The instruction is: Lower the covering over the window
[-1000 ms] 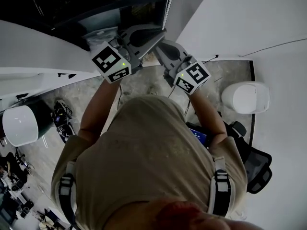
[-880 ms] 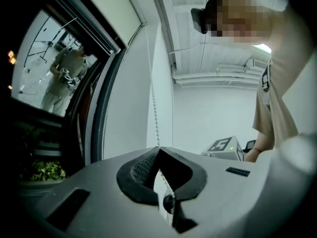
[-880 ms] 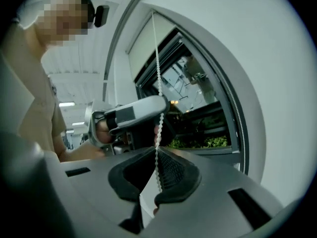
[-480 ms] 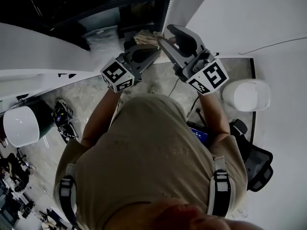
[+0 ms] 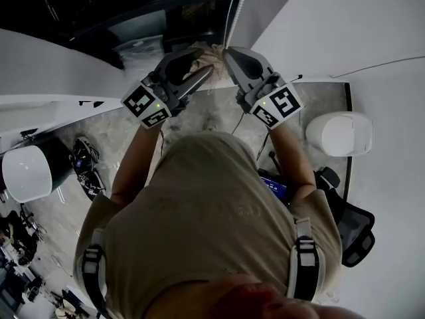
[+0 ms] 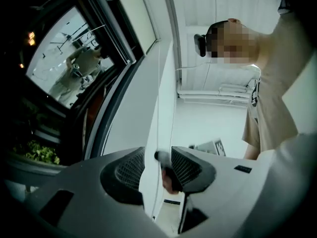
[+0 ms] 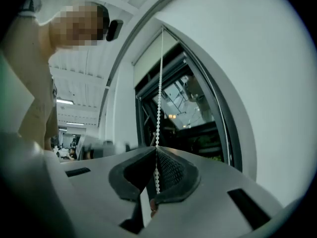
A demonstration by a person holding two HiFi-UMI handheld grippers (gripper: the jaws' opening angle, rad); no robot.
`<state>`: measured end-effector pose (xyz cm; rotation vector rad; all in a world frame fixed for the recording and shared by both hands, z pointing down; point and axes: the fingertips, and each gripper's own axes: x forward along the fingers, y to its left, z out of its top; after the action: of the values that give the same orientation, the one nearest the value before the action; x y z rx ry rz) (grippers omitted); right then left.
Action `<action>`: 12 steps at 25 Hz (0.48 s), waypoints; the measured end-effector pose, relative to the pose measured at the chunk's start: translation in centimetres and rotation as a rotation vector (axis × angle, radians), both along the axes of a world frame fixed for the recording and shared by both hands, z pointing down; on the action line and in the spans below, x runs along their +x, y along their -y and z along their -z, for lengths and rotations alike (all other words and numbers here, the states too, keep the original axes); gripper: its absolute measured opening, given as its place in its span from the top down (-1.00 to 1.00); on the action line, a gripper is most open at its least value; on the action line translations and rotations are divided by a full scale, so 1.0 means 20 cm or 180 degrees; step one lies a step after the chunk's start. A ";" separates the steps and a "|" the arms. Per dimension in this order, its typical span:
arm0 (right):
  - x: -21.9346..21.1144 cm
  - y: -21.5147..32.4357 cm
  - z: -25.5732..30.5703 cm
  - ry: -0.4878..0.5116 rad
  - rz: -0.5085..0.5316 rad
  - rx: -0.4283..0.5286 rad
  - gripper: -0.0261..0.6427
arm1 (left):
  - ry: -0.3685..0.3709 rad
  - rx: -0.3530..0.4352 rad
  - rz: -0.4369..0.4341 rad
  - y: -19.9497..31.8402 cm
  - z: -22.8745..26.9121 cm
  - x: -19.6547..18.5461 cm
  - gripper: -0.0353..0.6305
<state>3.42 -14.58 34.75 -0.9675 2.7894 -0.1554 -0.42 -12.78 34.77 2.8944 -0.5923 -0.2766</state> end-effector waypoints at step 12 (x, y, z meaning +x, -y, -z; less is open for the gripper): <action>-0.04 -0.08 -0.30 -0.0188 0.0491 -0.0126 0.87 | 0.0321 0.0248 0.0166 0.15 0.12 0.16 0.83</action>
<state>2.68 -13.00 40.79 -0.7768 2.9253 -0.2074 2.81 -15.81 32.42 2.9855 -0.6893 -0.1647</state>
